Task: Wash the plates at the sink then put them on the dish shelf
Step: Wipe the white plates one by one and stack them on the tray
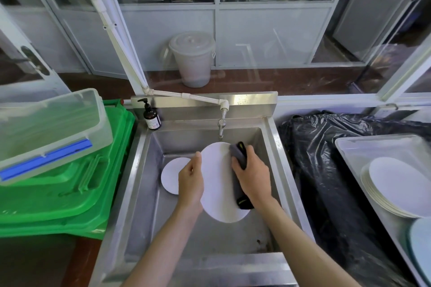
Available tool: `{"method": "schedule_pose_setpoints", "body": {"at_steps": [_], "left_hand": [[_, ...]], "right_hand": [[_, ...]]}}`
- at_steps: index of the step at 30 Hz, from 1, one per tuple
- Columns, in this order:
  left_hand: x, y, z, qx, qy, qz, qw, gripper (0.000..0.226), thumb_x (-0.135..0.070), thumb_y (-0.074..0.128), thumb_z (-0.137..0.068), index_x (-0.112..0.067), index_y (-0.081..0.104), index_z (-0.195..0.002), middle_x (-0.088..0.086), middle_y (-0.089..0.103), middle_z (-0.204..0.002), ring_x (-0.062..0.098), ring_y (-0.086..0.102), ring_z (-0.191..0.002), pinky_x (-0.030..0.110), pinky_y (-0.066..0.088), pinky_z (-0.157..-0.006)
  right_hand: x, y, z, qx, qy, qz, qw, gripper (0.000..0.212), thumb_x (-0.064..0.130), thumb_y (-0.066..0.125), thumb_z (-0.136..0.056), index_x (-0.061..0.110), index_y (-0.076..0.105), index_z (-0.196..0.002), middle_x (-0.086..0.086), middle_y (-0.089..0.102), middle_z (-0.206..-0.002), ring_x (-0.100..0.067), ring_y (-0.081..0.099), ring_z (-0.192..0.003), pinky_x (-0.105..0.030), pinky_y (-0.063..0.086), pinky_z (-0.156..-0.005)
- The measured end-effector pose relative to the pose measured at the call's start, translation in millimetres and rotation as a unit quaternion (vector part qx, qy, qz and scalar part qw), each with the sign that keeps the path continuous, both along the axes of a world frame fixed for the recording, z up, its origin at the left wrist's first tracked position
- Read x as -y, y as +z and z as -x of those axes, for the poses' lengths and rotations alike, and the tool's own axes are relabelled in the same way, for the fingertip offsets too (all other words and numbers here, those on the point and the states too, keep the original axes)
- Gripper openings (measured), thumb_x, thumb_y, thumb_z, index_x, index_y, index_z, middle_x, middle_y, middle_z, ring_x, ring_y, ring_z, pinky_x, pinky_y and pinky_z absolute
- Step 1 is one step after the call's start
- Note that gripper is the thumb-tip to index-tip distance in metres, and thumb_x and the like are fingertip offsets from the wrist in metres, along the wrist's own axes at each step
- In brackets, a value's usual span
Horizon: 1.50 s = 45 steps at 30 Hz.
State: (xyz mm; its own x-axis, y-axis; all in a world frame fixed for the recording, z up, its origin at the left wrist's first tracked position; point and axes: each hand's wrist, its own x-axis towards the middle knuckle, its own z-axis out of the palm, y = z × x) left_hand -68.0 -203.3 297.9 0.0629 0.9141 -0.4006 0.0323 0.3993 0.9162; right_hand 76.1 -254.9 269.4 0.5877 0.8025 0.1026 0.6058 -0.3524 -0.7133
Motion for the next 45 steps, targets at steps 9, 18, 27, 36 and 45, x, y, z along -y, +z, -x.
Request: {"method": "schedule_pose_setpoints", "body": {"at_steps": [9,18,27,36,45], "left_hand": [[5.7,3.8,8.4,0.014,-0.040,-0.016,0.999,0.051,-0.046,0.056,-0.104,-0.003,0.048,-0.078,0.014,0.040,-0.074,0.023,0.037,-0.072,0.036,0.030,-0.067],[2.2,4.6,6.8,-0.008,-0.034,-0.049,0.998,0.046,-0.030,0.056,-0.106,-0.026,0.069,-0.062,-0.007,0.067,-0.067,0.010,0.060,-0.068,0.035,0.048,-0.073],[-16.4,4.6,11.0,0.013,0.001,-0.020,1.000,0.041,-0.041,0.056,-0.105,-0.019,0.056,-0.070,0.000,0.045,-0.076,0.018,0.040,-0.076,0.035,0.030,-0.072],[-2.8,-22.8,6.2,0.067,0.049,0.134,0.987,0.038,-0.047,0.056,-0.102,-0.014,0.072,-0.091,0.008,0.077,-0.092,0.028,0.072,-0.094,0.041,0.056,-0.096],[7.7,-24.1,11.0,0.005,0.023,0.056,0.998,0.039,-0.053,0.052,-0.103,-0.020,0.054,-0.082,0.002,0.045,-0.075,0.019,0.042,-0.074,0.034,0.035,-0.069]], "right_hand": [[-7.7,12.7,18.5,-0.011,0.080,-0.041,0.996,0.026,0.043,0.060,-0.094,0.024,0.042,-0.096,0.006,0.065,-0.080,-0.022,0.061,-0.076,-0.042,0.050,-0.067],[-10.4,18.5,46.7,-0.055,0.109,-0.057,0.991,0.019,0.037,0.062,-0.094,0.030,0.046,-0.097,0.011,0.062,-0.085,-0.013,0.057,-0.080,-0.031,0.047,-0.070],[-1.9,-6.3,15.3,-0.060,-0.026,0.035,0.997,0.018,0.043,0.057,-0.098,0.032,0.045,-0.105,0.008,0.068,-0.097,-0.029,0.068,-0.088,-0.044,0.054,-0.075],[10.3,-14.3,82.9,-0.092,0.104,0.054,0.989,0.017,0.039,0.056,-0.099,0.028,0.042,-0.096,0.006,0.066,-0.085,-0.019,0.063,-0.076,-0.034,0.045,-0.065],[-20.1,-18.0,36.0,-0.058,-0.046,0.004,0.997,0.014,0.041,0.052,-0.102,0.032,0.042,-0.102,0.009,0.064,-0.088,-0.024,0.065,-0.078,-0.046,0.056,-0.072]]}}
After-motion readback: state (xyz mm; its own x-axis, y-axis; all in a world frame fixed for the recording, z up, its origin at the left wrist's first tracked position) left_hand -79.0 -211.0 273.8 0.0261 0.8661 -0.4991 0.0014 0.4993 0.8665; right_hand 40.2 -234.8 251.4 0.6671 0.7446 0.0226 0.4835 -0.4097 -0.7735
